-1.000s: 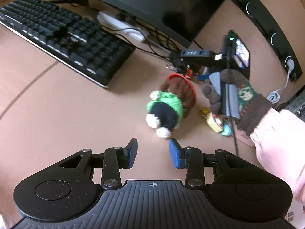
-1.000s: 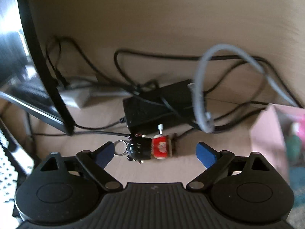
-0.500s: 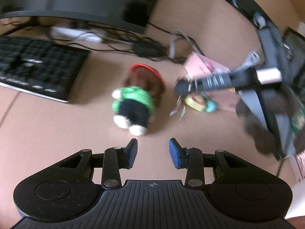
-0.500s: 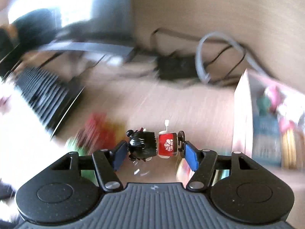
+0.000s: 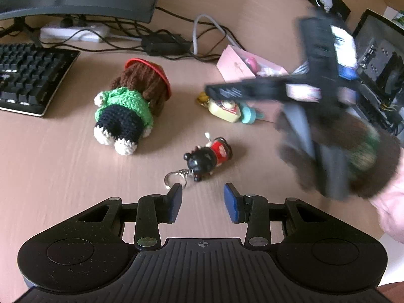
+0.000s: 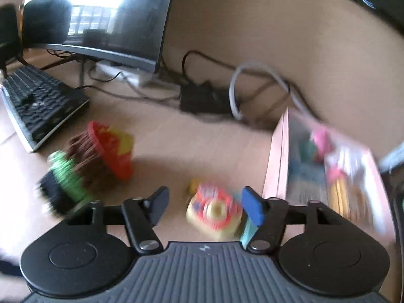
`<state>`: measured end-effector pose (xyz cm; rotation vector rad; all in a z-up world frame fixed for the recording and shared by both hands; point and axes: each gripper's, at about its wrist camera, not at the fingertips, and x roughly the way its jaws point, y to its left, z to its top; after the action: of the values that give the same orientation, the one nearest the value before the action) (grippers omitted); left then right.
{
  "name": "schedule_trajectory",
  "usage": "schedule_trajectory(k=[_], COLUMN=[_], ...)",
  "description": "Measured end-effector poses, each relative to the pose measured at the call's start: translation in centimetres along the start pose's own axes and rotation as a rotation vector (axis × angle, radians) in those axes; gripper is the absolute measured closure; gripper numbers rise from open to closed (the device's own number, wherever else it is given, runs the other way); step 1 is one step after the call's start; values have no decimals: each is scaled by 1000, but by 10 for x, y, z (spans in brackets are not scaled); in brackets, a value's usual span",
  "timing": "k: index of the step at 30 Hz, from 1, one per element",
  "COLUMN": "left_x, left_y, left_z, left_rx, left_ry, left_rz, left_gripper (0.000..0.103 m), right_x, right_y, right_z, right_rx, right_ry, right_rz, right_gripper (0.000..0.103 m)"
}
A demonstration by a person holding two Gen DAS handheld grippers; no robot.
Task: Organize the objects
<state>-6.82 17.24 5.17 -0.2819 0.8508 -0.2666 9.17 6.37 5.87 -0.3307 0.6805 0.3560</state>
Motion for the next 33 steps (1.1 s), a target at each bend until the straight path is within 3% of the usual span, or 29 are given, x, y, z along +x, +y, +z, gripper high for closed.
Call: schedule_trajectory(k=[3, 5, 7, 12, 15, 16, 17, 18, 20, 23, 26, 29, 33], left_x=[-6, -10, -13, -10, -5, -2, 1, 5, 13, 22, 43, 57, 82], left_y=[-3, -2, -1, -10, -24, -29, -35, -40, -49, -57, -59, -53, -52], left_z=[-4, -7, -8, -3, 5, 9, 12, 15, 24, 36, 47, 54, 57], left_rx=[2, -15, -33, -16, 40, 65, 94, 129, 204, 317, 415, 444, 469], left_ry=[8, 14, 21, 21, 14, 16, 18, 21, 21, 6, 47, 96, 159], left_rz=[45, 70, 83, 94, 77, 75, 79, 86, 101, 113, 158, 142, 128], left_gripper=[63, 63, 63, 63, 63, 63, 63, 63, 63, 62, 62, 62, 59], right_x=[26, 45, 49, 15, -18, -32, -46, -60, -90, -114, -126, -128, -135], right_y=[-5, -8, -15, -22, -30, -34, -39, -44, -58, -72, -78, -79, -71], right_z=[10, 10, 5, -30, -59, -69, -77, -85, -97, -111, -126, -136, -143], right_rx=[11, 34, 82, 97, 74, 55, 34, 19, 47, 116, 204, 283, 245], right_ry=[-17, 18, 60, 82, 81, 67, 50, 34, 2, 8, 37, 74, 81], right_rz=[-23, -27, 4, 85, 74, 52, 28, 5, -9, -10, -49, -36, -66], right_gripper=[54, 63, 65, 65, 65, 63, 52, 32, 15, 15, 15, 15, 15])
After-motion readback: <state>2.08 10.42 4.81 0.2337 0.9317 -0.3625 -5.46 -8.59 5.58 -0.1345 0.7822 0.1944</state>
